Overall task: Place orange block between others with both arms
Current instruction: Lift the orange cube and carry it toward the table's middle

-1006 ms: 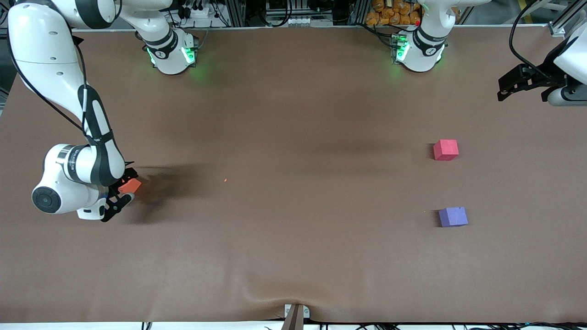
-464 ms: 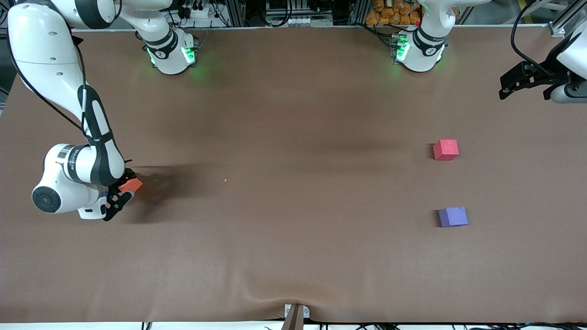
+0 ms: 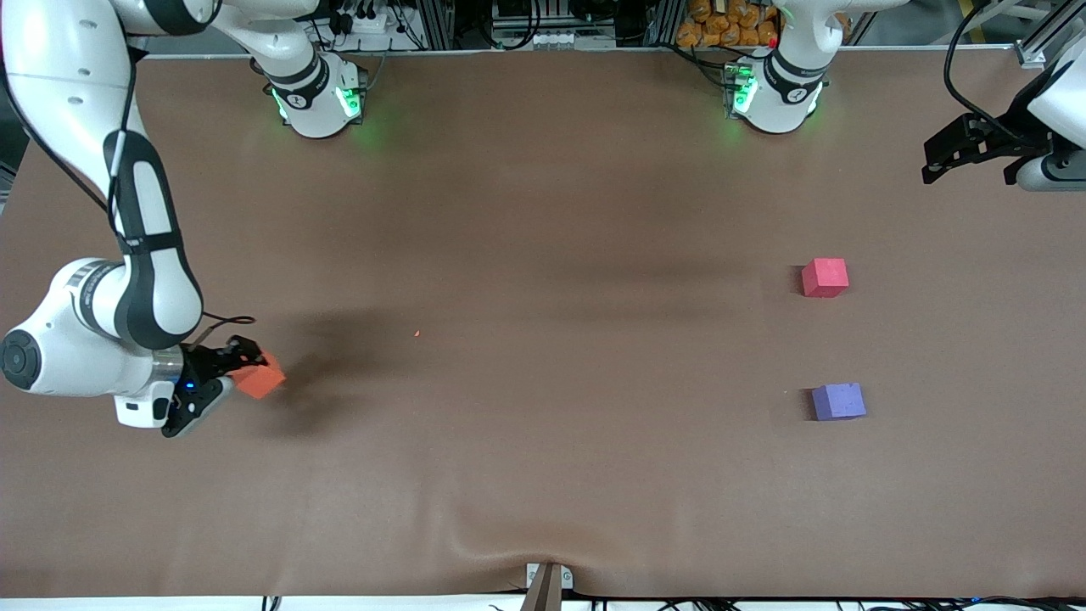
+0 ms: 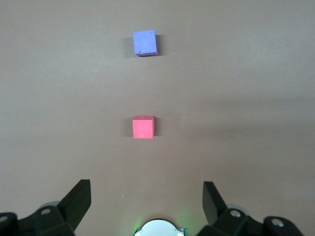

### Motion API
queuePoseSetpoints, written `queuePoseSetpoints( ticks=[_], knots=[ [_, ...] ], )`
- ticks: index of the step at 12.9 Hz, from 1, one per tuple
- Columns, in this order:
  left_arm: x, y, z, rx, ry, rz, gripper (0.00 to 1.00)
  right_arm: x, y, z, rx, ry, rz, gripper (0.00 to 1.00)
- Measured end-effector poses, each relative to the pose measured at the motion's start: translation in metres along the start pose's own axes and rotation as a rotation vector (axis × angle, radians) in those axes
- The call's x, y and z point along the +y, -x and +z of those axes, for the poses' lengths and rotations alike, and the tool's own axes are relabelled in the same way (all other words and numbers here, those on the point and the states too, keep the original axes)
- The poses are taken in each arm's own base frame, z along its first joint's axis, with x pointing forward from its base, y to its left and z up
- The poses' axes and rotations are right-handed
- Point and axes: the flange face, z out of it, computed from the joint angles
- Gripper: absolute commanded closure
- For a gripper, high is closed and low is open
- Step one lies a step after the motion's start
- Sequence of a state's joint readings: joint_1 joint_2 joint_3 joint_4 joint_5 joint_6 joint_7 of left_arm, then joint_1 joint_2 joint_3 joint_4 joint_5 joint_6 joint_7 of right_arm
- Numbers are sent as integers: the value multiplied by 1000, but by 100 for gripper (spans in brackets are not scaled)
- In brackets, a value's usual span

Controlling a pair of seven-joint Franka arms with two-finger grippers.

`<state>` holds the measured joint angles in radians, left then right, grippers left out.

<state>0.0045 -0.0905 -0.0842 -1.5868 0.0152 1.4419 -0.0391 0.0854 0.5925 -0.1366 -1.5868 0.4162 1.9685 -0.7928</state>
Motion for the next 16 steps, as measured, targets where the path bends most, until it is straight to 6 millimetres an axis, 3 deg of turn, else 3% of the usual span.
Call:
queuePoseSetpoints(
  ticks=[2,4,6,8,11,14,15,16],
  knots=[
    [0,0,0,0,0,0,0,-78,-45,23,20,-78,155,60],
    [-1,0,0,0,0,-2,0,-171,-82,56,-6,-127,305,60],
    [-2,0,0,0,0,-3,0,-261,-106,86,-15,-137,443,59],
    [-1,0,0,0,0,-3,0,-326,-118,112,7,-167,581,59],
    [1,0,0,-4,-1,3,0,-394,-120,163,-6,-262,713,56],
    [2,1,1,-13,-1,4,0,-443,-113,214,10,-301,752,48],
    [1,2,1,-14,-1,3,0,-456,-110,225,13,-311,758,42],
    [1,2,2,-15,-1,3,0,-467,-107,232,12,-319,761,11]
  ],
)
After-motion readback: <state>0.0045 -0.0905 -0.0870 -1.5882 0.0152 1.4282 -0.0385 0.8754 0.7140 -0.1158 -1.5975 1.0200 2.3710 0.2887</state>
